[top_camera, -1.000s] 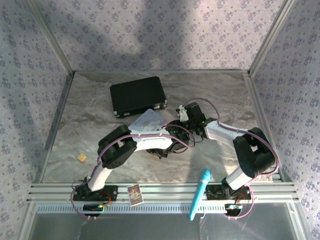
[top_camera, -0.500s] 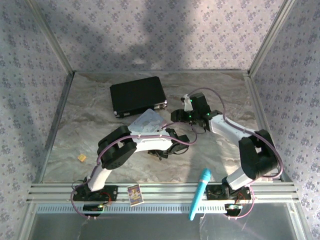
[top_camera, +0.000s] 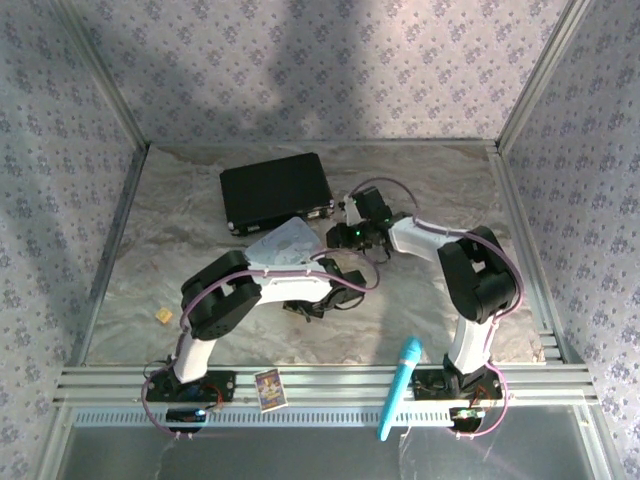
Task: Unlock a padlock with a key
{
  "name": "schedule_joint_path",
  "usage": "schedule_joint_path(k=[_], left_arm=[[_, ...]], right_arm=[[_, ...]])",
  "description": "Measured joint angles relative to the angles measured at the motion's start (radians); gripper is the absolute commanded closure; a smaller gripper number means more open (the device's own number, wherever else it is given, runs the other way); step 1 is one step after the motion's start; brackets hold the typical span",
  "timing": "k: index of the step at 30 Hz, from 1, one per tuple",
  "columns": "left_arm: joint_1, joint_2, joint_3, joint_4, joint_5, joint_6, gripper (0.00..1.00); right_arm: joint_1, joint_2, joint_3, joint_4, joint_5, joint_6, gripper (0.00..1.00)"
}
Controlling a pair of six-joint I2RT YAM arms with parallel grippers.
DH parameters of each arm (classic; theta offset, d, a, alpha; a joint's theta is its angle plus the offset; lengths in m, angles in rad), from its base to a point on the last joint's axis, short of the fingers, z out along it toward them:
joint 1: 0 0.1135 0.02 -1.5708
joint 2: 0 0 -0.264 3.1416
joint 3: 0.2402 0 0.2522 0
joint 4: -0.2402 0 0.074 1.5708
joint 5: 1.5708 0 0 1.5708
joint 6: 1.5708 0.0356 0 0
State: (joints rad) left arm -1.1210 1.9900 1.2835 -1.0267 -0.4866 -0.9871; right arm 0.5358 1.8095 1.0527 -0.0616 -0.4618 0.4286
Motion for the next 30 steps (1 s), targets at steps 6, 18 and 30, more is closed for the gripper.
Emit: schedule_joint_path(k=[6, 18, 30], left_arm=[[0.031, -0.001, -0.022, -0.021, -0.016, 0.003, 0.83], [0.090, -0.113, -0.190, 0.029, -0.025, -0.015, 0.87], [0.141, -0.071, -0.209, -0.051, -0.080, -0.065, 0.71]], right_arm=[[0.076, -0.051, -0.116, 0.060, -0.091, 0.004, 0.72], [0.043, -0.137, -0.218, 0.170, -0.065, 0.035, 0.71], [0.039, -0.155, -0.218, 0.102, -0.003, 0.026, 0.70]])
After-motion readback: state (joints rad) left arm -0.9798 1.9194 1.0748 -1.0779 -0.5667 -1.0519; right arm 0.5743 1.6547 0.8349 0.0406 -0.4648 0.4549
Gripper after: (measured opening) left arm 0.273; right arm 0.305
